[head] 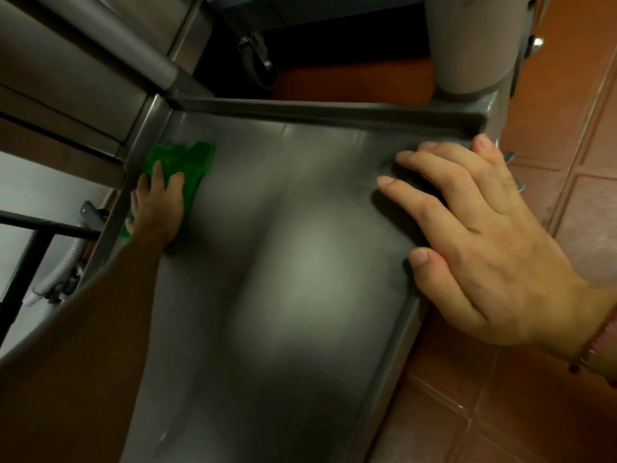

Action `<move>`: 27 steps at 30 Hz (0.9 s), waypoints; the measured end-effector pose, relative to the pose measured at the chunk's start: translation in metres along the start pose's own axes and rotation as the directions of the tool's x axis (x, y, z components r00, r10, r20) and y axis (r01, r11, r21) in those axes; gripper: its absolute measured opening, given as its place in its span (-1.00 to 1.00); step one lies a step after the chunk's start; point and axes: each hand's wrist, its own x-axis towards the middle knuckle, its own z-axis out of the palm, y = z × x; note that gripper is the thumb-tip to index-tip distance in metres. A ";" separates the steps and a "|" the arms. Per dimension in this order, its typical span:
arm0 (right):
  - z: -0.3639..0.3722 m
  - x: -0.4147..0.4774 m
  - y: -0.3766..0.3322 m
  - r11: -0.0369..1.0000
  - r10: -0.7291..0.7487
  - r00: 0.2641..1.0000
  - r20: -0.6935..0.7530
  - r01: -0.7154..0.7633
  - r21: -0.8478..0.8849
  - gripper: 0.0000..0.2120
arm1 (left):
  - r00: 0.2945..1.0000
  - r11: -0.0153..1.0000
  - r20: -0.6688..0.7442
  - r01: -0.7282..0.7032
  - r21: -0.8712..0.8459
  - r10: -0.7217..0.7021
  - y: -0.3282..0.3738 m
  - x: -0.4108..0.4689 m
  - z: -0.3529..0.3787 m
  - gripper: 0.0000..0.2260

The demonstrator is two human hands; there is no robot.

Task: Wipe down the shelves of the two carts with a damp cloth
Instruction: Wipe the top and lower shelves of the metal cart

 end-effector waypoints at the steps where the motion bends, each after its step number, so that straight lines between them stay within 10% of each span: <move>1: 0.000 0.000 0.000 1.000 0.001 1.000 0.002 -0.001 0.001 -0.43 | 1.000 1.000 0.000 0.007 0.008 -0.007 0.002 0.000 0.000 -0.27; 5: -0.001 -0.001 -0.002 1.000 0.014 1.000 0.003 -0.014 0.009 -0.43 | 0.989 0.969 -0.060 0.119 -0.218 -0.136 0.027 -0.025 0.001 -0.32; 21: 0.000 0.000 -0.001 0.999 0.024 1.000 -0.004 -0.024 0.035 -0.45 | 0.988 0.988 -0.022 -0.151 0.031 0.152 0.027 -0.002 0.006 -0.24; 27: 0.005 -0.001 -0.001 0.999 0.019 0.999 -0.027 -0.018 0.032 -0.45 | 0.986 0.981 -0.016 -0.166 0.100 0.168 0.024 0.053 0.004 -0.53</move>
